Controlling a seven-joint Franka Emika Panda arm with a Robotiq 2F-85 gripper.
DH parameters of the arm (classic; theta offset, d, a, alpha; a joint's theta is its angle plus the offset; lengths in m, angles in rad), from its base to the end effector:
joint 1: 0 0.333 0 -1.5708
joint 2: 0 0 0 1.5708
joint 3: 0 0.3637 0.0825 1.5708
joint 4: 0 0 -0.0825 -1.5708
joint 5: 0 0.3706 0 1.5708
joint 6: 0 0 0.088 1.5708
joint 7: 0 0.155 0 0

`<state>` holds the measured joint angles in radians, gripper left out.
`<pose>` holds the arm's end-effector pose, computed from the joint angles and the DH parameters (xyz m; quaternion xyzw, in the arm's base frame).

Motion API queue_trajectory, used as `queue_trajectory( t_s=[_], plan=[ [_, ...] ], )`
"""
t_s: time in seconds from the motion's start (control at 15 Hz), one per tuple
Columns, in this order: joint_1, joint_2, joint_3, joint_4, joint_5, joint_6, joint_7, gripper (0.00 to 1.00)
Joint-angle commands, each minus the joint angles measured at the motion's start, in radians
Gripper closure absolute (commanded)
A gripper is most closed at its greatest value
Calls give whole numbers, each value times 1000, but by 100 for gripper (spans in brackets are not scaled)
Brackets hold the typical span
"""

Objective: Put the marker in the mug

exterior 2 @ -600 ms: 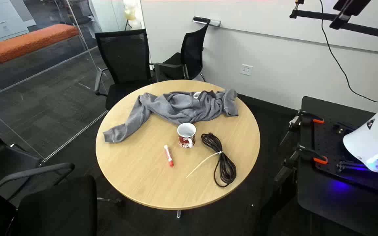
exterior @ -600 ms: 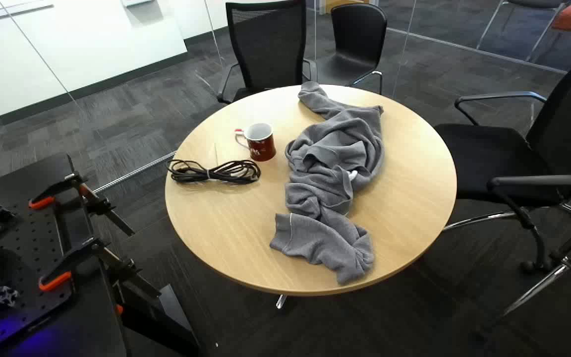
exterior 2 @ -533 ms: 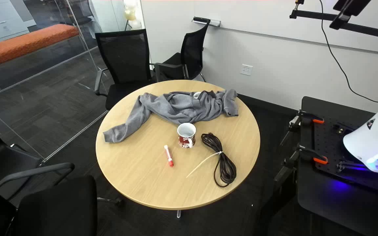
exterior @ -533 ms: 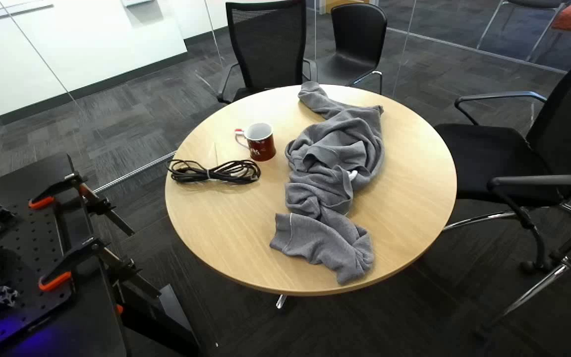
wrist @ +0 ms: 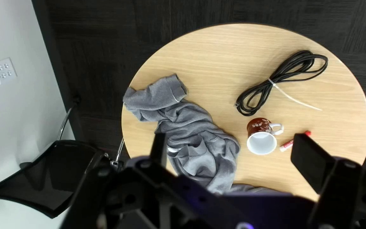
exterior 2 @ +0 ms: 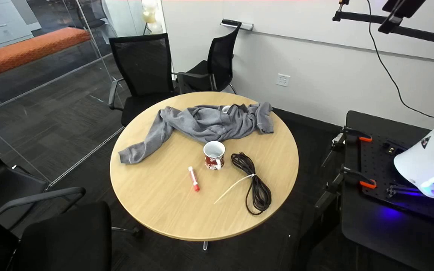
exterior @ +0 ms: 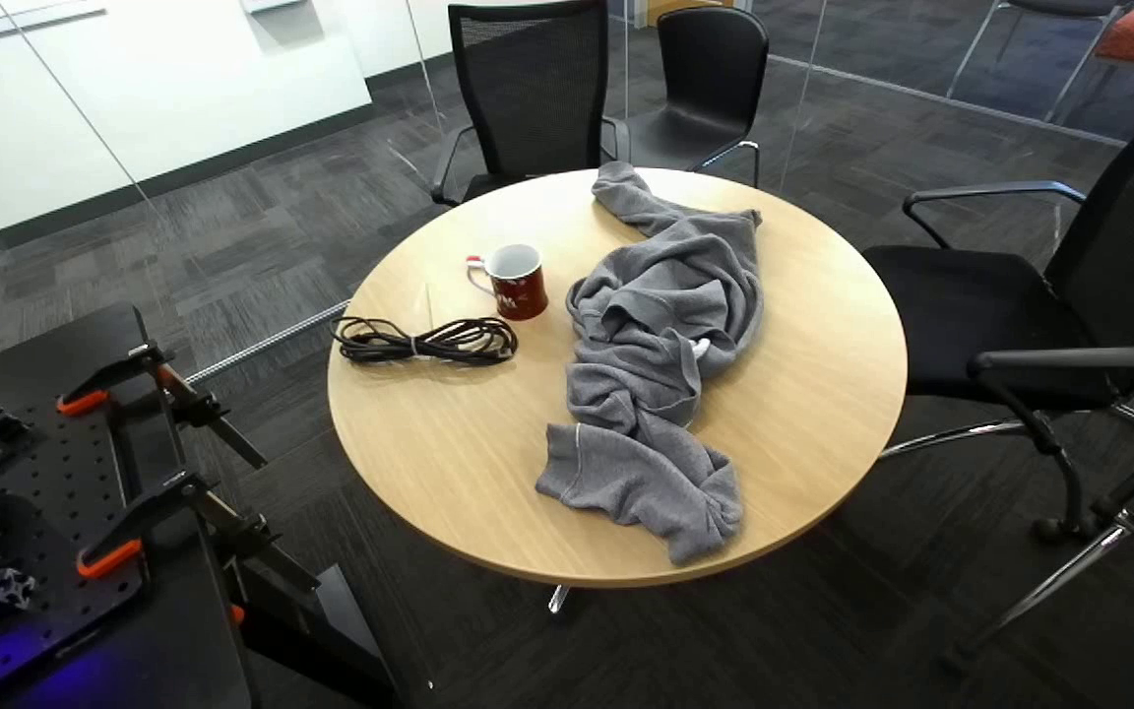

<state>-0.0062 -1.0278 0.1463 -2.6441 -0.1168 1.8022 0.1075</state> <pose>0.2202 0.0238 0.5213 0.9887 -0.0048 0.0999 0.1114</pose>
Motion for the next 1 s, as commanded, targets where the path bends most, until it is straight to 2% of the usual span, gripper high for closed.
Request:
queue_trajectory(
  t_s=[0.0, 0.33, 0.53, 0.73, 0.93],
  plan=[
    [3, 58, 11, 48, -19, 63, 24, 0],
    [8, 169, 47, 111, -38, 211, 10, 0],
    [1, 253, 87, 139, -98, 302, 10, 0],
    [4, 350, 94, 167, -161, 396, -21, 0],
    [23, 455, 71, 209, -198, 460, -86, 0]
  ],
)
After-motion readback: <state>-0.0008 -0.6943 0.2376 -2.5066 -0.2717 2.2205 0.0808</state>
